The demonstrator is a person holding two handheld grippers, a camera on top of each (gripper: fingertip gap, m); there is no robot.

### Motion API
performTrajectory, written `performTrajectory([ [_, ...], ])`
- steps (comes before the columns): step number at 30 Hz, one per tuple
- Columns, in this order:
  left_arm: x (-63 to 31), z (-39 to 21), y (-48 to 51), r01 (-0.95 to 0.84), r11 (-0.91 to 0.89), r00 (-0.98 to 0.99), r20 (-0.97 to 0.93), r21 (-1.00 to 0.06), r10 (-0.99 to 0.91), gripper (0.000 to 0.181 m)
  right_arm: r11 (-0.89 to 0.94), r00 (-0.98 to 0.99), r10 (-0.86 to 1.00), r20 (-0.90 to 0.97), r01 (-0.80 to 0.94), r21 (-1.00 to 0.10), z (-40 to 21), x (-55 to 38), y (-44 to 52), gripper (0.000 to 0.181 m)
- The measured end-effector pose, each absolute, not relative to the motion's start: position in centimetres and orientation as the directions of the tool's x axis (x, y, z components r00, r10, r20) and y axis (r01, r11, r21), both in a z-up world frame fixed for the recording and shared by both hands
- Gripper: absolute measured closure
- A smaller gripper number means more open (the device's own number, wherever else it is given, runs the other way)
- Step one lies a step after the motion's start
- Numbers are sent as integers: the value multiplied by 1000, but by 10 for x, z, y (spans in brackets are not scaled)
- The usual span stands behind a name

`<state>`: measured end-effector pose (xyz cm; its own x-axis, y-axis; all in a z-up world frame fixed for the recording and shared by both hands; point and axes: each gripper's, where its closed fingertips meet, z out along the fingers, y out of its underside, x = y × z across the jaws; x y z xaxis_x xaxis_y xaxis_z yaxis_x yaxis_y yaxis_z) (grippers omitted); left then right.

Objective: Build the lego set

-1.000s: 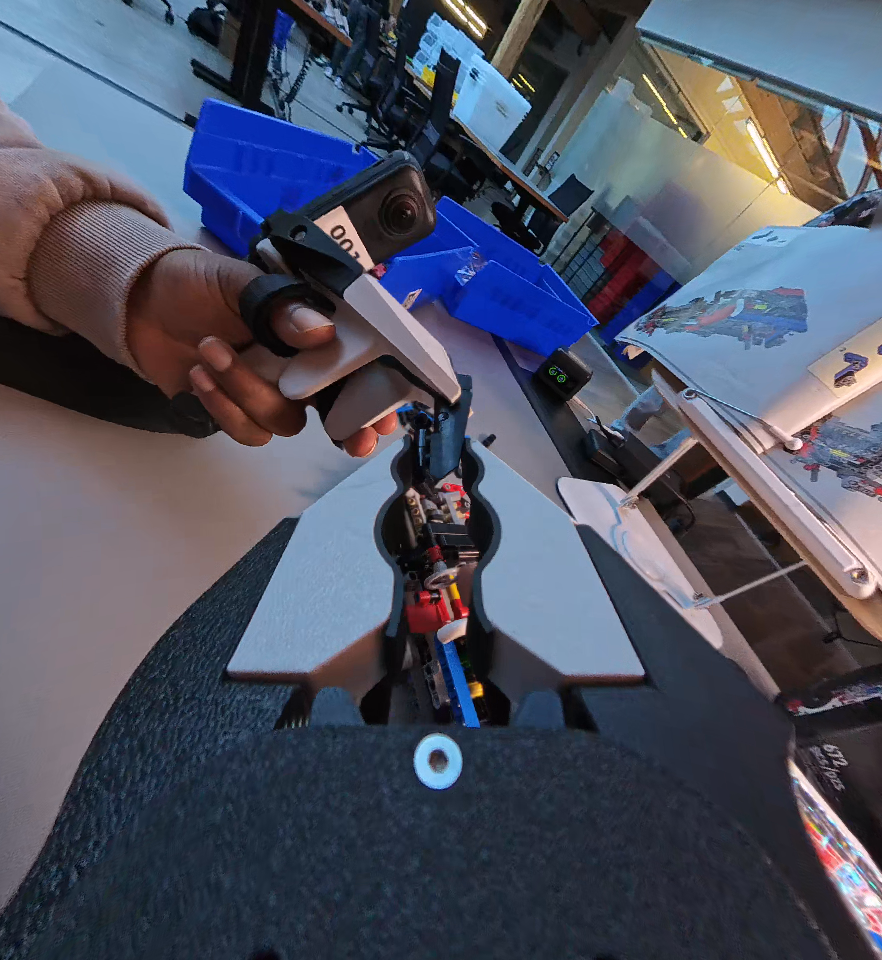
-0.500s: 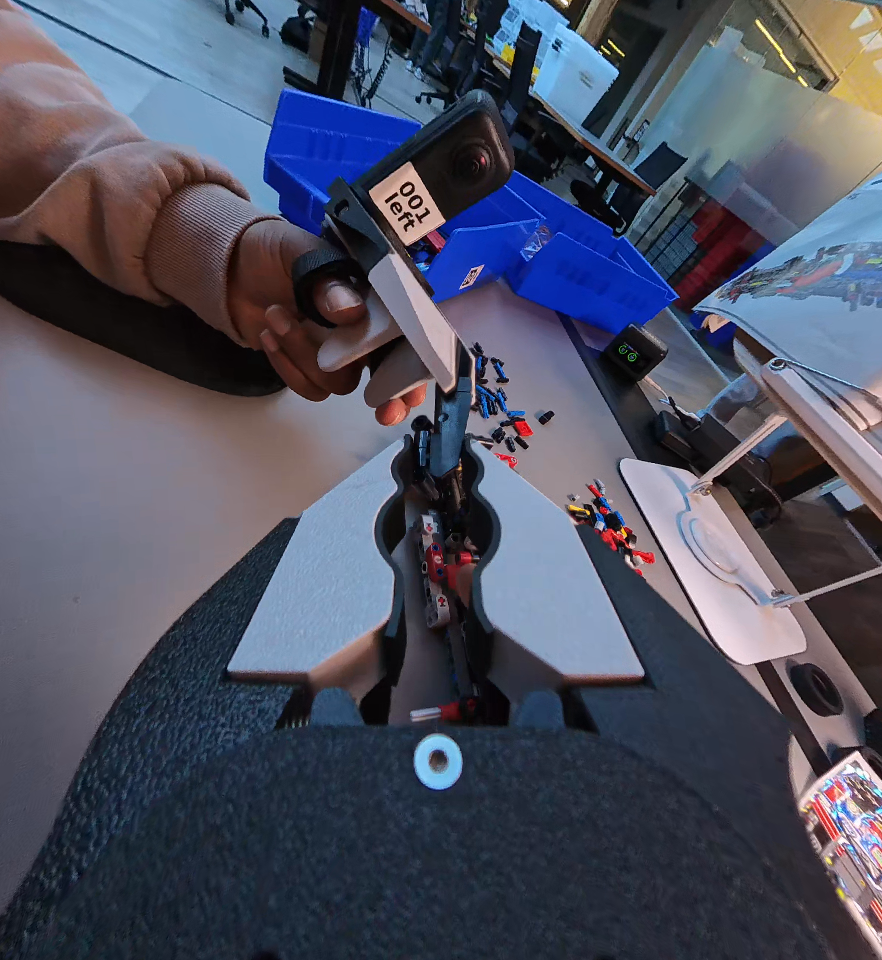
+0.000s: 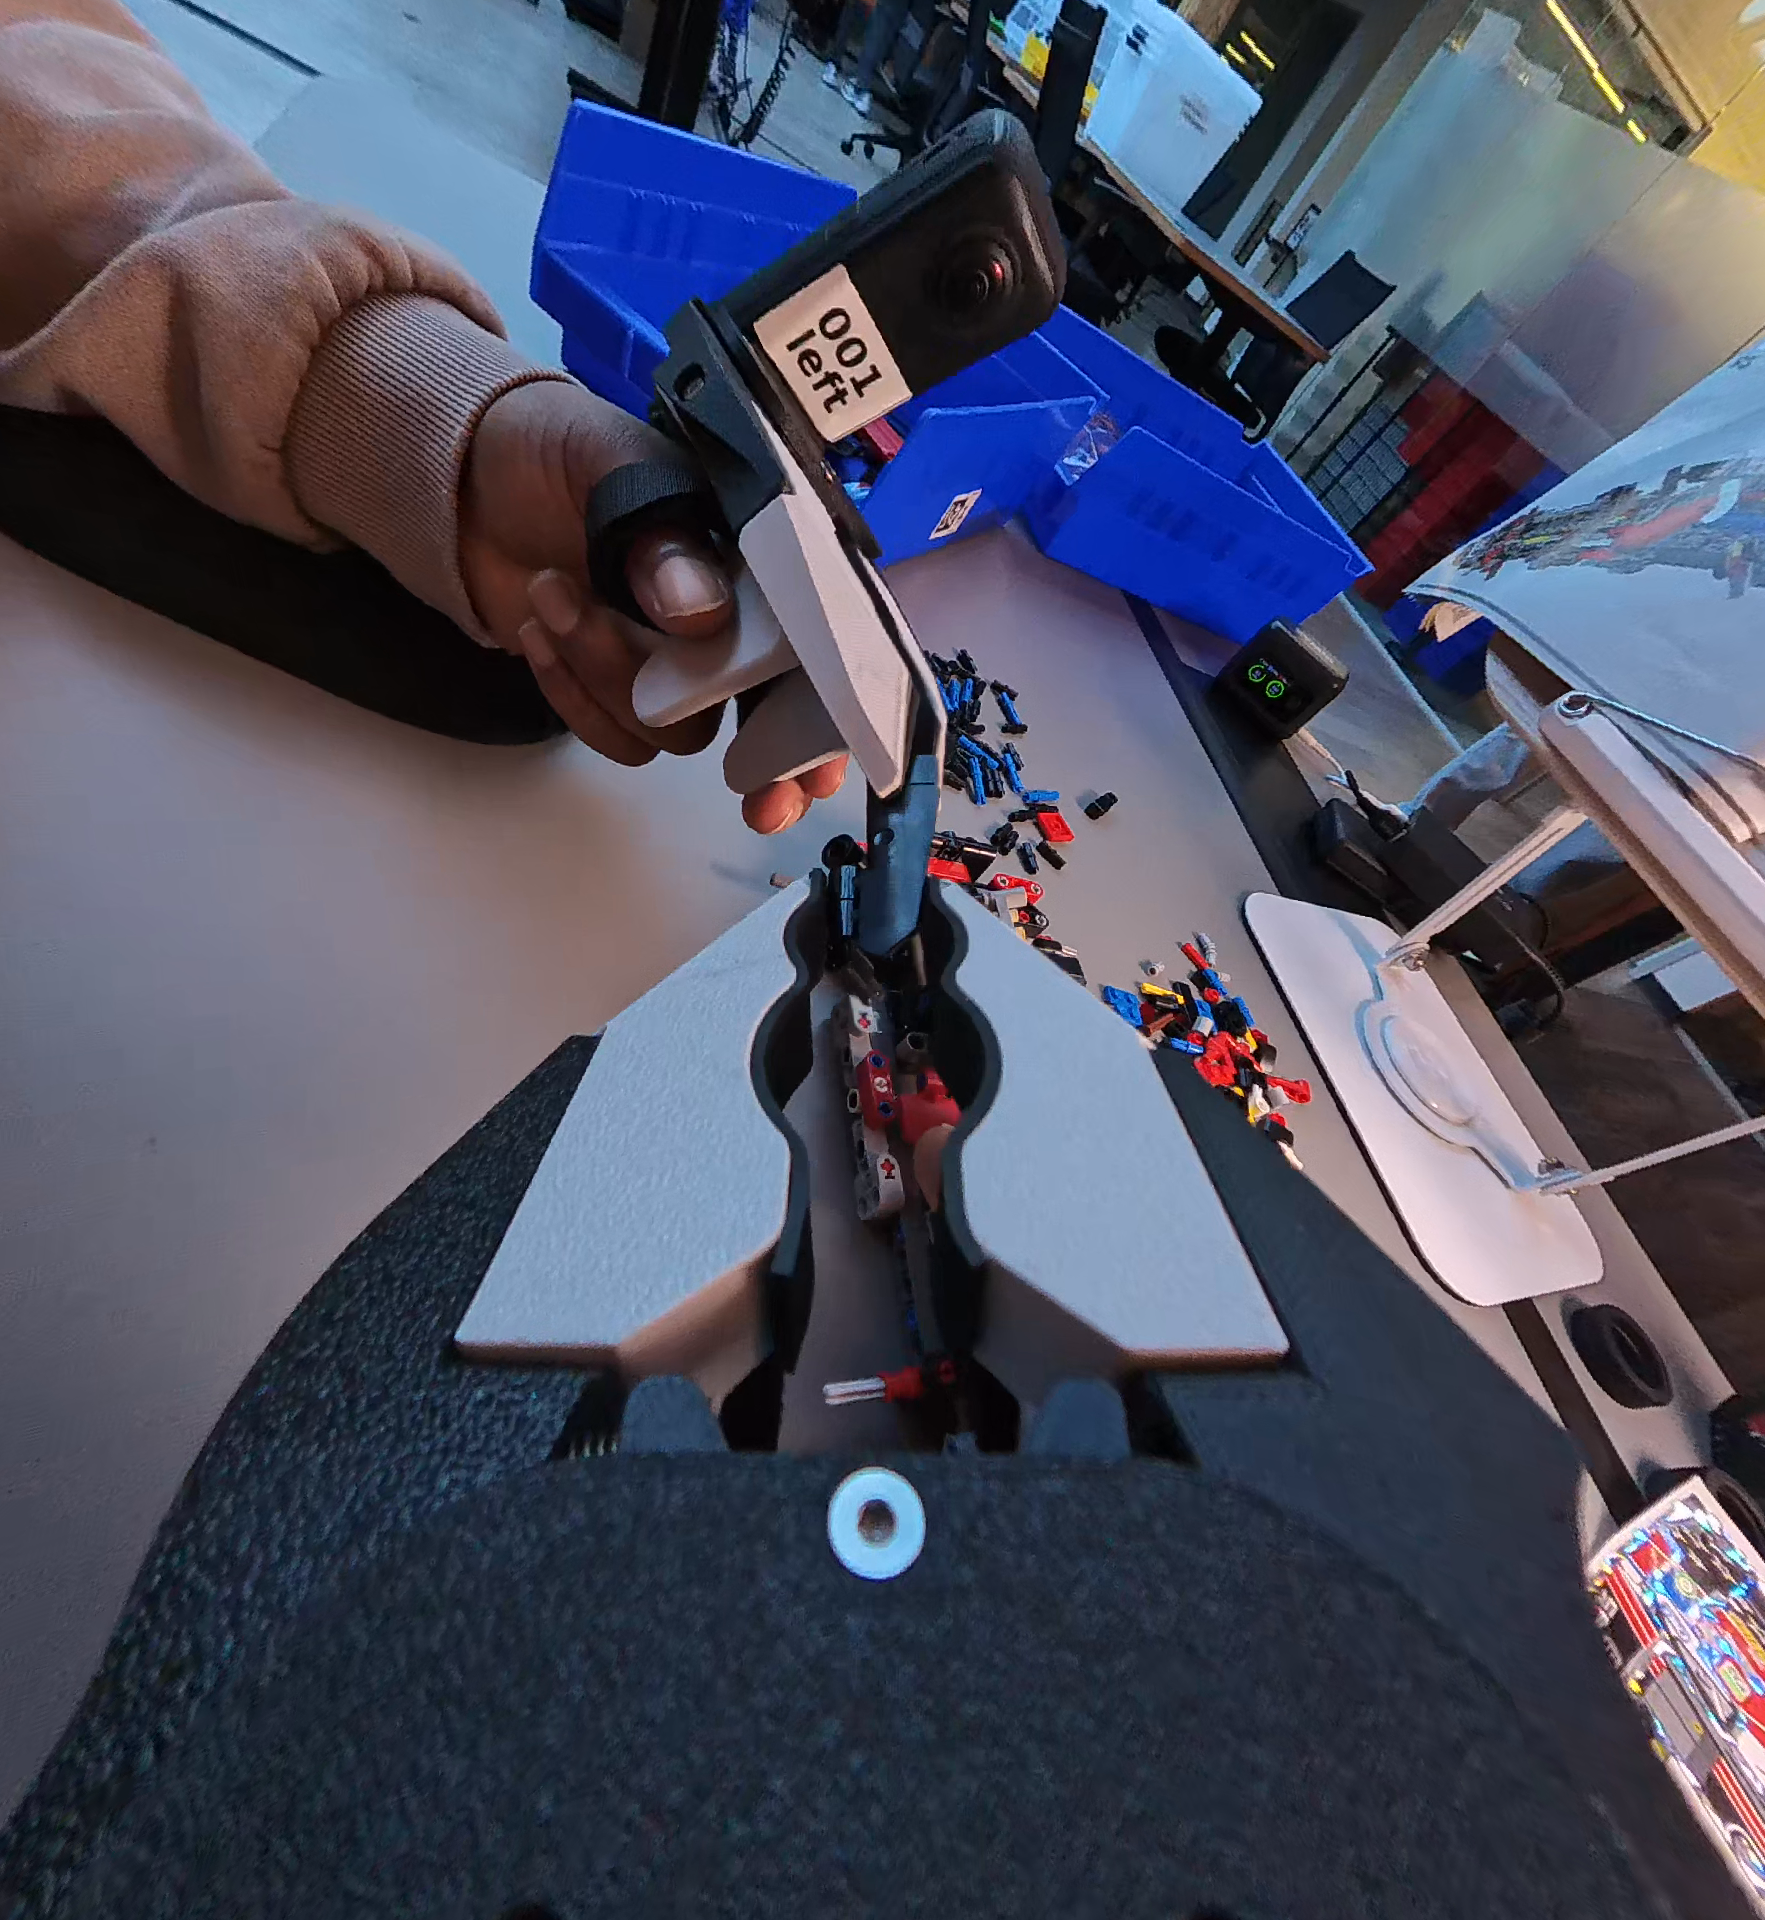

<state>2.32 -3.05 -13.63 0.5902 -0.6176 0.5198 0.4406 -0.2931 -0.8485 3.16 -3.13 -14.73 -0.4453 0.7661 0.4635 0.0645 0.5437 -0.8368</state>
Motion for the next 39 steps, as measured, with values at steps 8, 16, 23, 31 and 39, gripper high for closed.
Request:
performTrajectory([
  [8,10,-141,-25,552,-328,553,631,-766,-544,177,623,-360,740,569,45,-781,-146,25,-24,162],
  [16,9,-143,-23,577,-345,532,661,-740,-529,177,647,-343,726,596,47,-761,-149,23,-22,166],
  [23,8,-143,-22,589,-343,527,669,-732,-524,177,666,-328,715,617,53,-744,-152,21,-20,165],
  [31,3,-133,-25,544,-288,574,600,-788,-557,161,559,-419,775,473,105,-822,-159,25,-19,165],
  [39,-6,-169,-43,-28,-273,780,149,-962,-608,154,447,-643,757,116,380,-810,-217,47,-35,164],
])
